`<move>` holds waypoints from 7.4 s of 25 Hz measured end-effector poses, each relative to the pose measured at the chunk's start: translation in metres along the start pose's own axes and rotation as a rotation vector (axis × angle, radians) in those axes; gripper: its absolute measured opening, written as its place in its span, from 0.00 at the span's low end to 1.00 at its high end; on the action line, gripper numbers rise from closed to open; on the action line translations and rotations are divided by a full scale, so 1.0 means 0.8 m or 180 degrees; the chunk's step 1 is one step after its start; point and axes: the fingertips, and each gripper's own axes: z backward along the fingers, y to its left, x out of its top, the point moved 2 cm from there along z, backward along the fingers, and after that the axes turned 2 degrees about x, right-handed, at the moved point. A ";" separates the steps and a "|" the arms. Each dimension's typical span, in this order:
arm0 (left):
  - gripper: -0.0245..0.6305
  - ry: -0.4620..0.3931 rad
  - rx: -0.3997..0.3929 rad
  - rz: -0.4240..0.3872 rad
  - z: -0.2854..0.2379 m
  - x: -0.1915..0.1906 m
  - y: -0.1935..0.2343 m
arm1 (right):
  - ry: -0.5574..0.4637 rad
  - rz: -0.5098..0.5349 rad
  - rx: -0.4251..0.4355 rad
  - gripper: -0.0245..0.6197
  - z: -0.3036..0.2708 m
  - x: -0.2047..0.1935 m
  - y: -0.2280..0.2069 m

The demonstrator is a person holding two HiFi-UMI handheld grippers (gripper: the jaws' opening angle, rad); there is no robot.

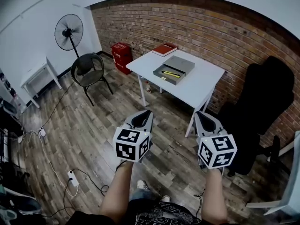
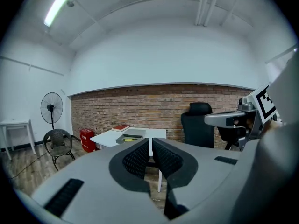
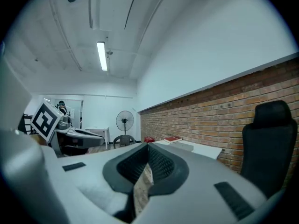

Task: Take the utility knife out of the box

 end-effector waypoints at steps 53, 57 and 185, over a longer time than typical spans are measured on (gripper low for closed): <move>0.37 0.0050 -0.1129 -0.0002 -0.341 0.051 0.268 | 0.0239 -0.0051 -0.0892 0.07 -0.370 0.028 -0.060; 0.37 0.0102 -0.1081 -0.0121 -0.383 0.050 0.274 | 0.0230 -0.0076 -0.0872 0.07 -0.403 0.026 -0.092; 0.23 0.2236 -0.3605 -0.3115 -0.778 -0.165 0.144 | 0.0618 -0.0622 -0.2278 0.07 -0.512 -0.026 -0.392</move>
